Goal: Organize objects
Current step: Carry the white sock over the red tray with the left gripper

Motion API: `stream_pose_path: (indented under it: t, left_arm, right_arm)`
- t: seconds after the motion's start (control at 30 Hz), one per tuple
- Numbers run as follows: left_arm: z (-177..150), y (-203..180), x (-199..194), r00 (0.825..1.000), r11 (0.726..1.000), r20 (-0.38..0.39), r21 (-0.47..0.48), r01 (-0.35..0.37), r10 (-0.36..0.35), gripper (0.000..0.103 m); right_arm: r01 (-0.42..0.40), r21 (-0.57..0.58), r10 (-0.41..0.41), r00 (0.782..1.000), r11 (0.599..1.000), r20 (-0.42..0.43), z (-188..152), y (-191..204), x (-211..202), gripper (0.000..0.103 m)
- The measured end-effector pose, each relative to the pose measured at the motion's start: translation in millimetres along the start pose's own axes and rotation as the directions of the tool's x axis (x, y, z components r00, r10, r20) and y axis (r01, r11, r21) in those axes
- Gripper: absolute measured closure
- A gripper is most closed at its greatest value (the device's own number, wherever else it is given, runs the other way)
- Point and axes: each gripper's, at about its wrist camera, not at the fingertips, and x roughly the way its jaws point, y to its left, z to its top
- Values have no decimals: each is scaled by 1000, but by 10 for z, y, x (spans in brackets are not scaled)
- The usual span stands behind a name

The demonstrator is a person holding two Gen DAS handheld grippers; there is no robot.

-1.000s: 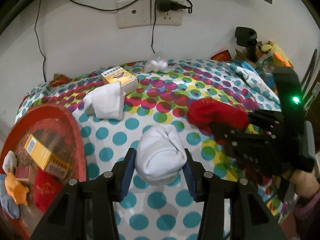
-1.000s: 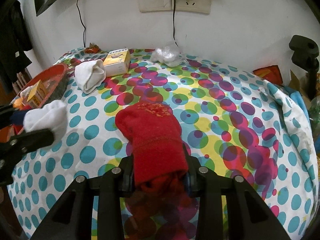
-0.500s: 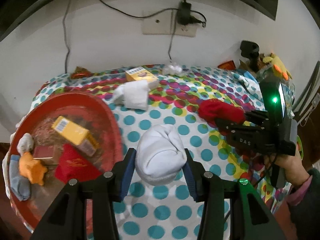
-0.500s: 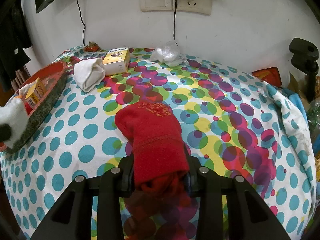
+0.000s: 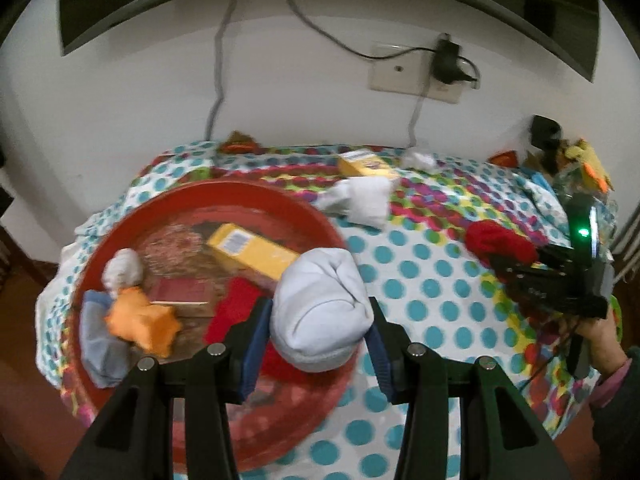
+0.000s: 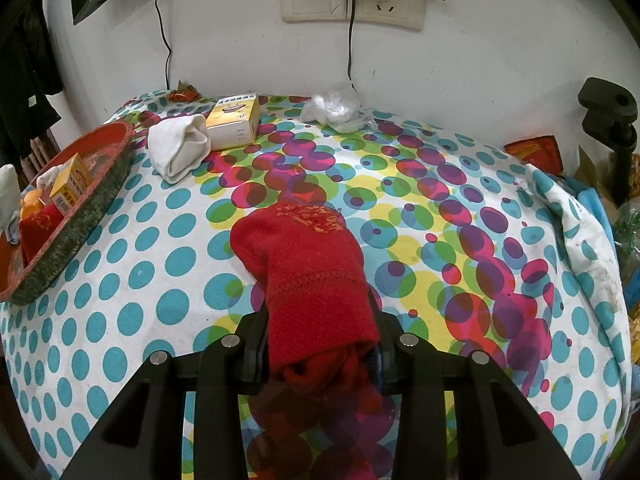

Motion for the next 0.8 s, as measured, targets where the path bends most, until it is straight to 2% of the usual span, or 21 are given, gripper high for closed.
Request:
stream_pose_path:
  t: [0.3,0.63,0.8]
  left_arm:
    - [-97,563,-37,996,994,-13,-53,-93,93,57]
    - [-338,953,60,987,988,-71,-57,-145,141,57]
    - [-452,1112,113,985,985,-97,-82,-152,144,57]
  right_arm:
    - [0,1,0,1000,1000,0,2,7,2,68]
    - [3,1,-3,1000,1000,-4,4,-27,7,65]
    - [7,-1,-7,1000,1000,-4,9,-18,10,65]
